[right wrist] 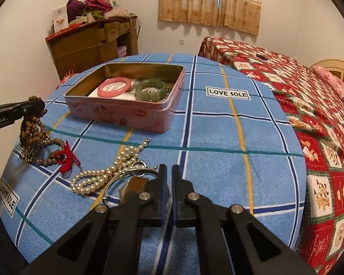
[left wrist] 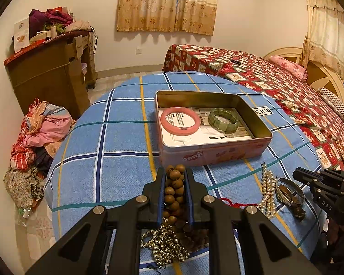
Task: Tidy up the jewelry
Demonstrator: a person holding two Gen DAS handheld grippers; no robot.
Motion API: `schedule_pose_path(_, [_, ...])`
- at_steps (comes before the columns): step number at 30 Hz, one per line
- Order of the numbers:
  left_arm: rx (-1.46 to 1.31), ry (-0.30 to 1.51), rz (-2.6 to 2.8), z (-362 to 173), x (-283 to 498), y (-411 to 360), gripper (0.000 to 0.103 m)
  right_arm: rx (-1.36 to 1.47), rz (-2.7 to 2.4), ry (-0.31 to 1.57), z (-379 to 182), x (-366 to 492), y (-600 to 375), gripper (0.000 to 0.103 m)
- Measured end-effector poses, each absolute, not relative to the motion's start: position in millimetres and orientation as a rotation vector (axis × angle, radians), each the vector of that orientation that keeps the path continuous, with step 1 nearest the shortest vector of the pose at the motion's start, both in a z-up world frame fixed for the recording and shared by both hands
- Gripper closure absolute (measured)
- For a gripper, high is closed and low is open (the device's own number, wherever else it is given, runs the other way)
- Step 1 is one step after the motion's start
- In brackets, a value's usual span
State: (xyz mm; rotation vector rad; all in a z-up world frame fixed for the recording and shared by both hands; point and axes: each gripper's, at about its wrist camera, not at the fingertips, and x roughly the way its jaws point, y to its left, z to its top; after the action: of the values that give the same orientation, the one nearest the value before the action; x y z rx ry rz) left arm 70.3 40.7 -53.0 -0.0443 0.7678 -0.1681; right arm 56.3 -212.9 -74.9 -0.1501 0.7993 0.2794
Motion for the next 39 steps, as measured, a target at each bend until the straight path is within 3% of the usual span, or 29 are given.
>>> schedule_pose_path(1, [-0.042,0.768,-0.167,-52.4,69.9,40.5,0.088,-0.133,0.283,0.801,-74.4,56.7,-213.7,0.089])
schedule_pose_path(3, [-0.028,0.766,-0.160,-51.7,68.6,40.4,0.088,-0.107,0.299,0.803,-73.3,55.8,-214.7,0.024])
schedule_pose_path(4, [-0.025,0.766,-0.158,-51.8,67.8,40.4,0.088,-0.103,0.305,0.783,-70.4,52.5,-213.8,0.016])
schedule_pose_path(14, [-0.026,0.791,-0.165,-59.2,66.3,40.7,0.088,-0.126,0.337,0.848,-85.1,53.9,-203.2,0.017])
schedule_pose_path(18, [-0.022,0.799,-0.174,-62.1,65.7,36.9,0.088,-0.113,0.365,0.892,-92.2,56.5,-203.2,0.035])
schedule_pose_path(39, [-0.002,0.756,-0.179,-43.7,66.5,34.1,0.088,-0.138,0.333,0.757,-62.6,53.4,-202.4,0.036])
